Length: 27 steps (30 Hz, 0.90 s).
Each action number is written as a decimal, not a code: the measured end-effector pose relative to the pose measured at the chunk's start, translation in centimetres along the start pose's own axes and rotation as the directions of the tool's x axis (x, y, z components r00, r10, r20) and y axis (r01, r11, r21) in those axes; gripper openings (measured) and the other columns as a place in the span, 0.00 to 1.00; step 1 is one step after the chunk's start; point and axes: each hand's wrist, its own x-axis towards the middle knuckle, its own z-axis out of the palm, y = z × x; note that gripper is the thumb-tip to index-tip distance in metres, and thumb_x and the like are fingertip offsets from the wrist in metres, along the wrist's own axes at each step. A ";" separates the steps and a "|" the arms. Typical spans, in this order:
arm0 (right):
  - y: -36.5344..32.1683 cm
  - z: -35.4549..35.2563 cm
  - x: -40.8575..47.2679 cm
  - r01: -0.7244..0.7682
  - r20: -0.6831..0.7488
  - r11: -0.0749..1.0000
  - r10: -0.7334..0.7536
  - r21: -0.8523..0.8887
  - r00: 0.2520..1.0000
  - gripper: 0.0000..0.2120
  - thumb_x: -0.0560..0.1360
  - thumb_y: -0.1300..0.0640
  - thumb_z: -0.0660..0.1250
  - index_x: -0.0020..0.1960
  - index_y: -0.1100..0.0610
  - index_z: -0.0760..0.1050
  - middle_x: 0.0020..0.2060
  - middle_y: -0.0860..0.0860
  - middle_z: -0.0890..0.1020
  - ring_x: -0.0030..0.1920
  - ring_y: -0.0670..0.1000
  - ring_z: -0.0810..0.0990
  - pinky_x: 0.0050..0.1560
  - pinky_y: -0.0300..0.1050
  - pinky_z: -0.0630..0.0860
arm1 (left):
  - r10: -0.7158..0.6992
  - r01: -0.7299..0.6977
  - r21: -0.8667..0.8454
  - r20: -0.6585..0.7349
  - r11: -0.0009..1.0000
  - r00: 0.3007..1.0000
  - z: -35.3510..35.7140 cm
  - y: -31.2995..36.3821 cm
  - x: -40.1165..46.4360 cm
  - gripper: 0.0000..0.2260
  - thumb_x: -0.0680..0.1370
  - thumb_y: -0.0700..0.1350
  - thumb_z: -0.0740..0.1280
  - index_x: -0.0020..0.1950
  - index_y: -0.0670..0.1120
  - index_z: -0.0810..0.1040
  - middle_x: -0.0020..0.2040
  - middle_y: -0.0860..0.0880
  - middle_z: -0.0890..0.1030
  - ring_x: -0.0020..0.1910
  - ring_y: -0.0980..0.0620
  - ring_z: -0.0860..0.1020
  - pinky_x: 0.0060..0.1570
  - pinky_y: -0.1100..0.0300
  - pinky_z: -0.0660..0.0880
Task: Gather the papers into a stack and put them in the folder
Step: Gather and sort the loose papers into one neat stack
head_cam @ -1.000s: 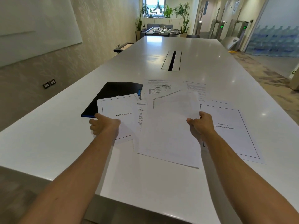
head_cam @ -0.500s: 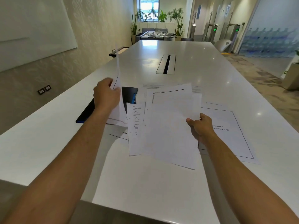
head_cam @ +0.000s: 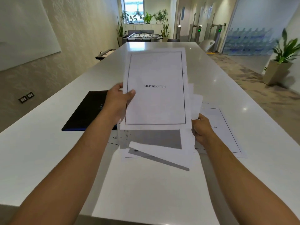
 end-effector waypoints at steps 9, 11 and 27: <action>-2.2 -0.2 -1.9 0.044 0.118 0.998 -0.049 0.041 0.992 0.15 0.77 0.65 0.68 0.64 0.61 0.77 0.54 0.59 0.85 0.53 0.60 0.84 0.54 0.59 0.81 | -0.203 0.225 0.218 -0.119 0.950 0.972 2.0 -6.5 -0.4 0.20 0.78 0.41 0.70 0.68 0.44 0.71 0.63 0.42 0.77 0.62 0.40 0.76 0.64 0.44 0.73; -2.3 -0.4 -2.0 0.061 0.151 0.998 -0.061 0.001 0.987 0.15 0.77 0.67 0.67 0.63 0.60 0.77 0.52 0.59 0.85 0.50 0.60 0.85 0.48 0.56 0.83 | -0.265 0.276 0.164 -0.083 0.947 0.961 2.1 -7.0 -0.2 0.25 0.77 0.42 0.71 0.71 0.46 0.66 0.66 0.41 0.75 0.63 0.40 0.76 0.65 0.44 0.72; -7.9 0.7 -3.5 0.631 0.123 0.761 -0.619 -0.151 0.776 0.17 0.76 0.59 0.70 0.63 0.50 0.73 0.58 0.48 0.82 0.60 0.51 0.81 0.61 0.52 0.78 | 0.384 -0.375 0.342 0.043 0.861 0.922 5.2 -3.5 -1.5 0.20 0.79 0.45 0.68 0.69 0.44 0.67 0.65 0.46 0.75 0.63 0.50 0.75 0.64 0.49 0.75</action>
